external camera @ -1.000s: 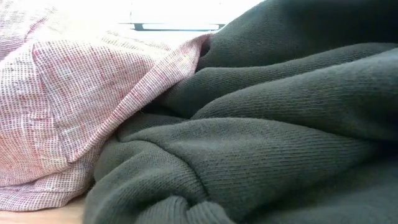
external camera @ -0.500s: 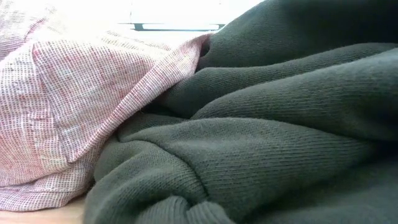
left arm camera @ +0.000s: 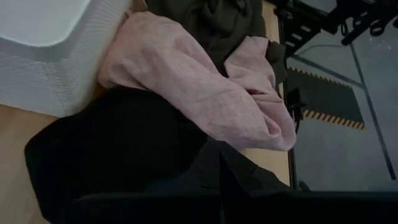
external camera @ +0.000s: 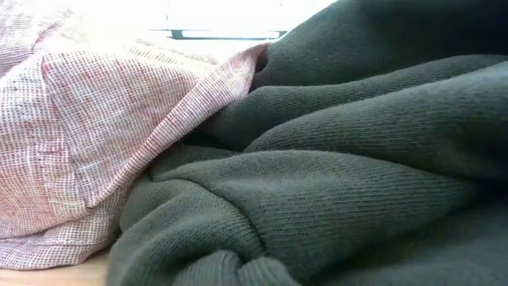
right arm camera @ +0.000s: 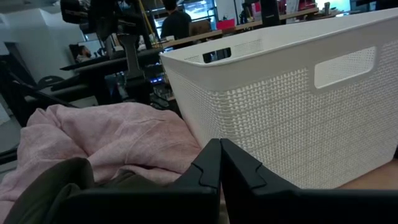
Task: Sort clothes
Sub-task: Put the blue shorts into the white laundry organizer
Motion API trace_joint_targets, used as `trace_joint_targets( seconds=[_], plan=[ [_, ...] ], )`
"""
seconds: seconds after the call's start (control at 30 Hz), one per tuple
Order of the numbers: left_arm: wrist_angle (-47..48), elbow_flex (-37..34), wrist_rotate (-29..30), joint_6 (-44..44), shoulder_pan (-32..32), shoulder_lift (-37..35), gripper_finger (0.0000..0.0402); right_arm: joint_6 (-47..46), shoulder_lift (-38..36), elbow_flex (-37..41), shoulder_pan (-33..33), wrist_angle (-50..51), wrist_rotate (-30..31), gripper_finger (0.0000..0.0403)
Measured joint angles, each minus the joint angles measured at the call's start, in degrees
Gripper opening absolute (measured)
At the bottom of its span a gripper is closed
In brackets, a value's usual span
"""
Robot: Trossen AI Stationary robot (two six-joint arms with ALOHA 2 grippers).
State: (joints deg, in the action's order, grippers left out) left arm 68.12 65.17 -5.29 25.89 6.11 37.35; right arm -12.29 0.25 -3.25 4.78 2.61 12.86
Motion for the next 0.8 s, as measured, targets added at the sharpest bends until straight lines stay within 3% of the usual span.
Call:
trace_joint_targets(
  seconds=[0.37, 0.8],
  plan=[
    [-4.61, 0.0, 9.46, 6.04, 17.45, 9.85, 0.0, 0.01, 0.0, 0.0, 0.01, 0.0, 0.0, 0.0007],
    [-2.51, -0.02, 22.87, 27.59, 41.86, 14.32, 0.0, 0.01, 0.0, 0.0, 0.0, 0.0, 0.0, 0.0007]
  ],
)
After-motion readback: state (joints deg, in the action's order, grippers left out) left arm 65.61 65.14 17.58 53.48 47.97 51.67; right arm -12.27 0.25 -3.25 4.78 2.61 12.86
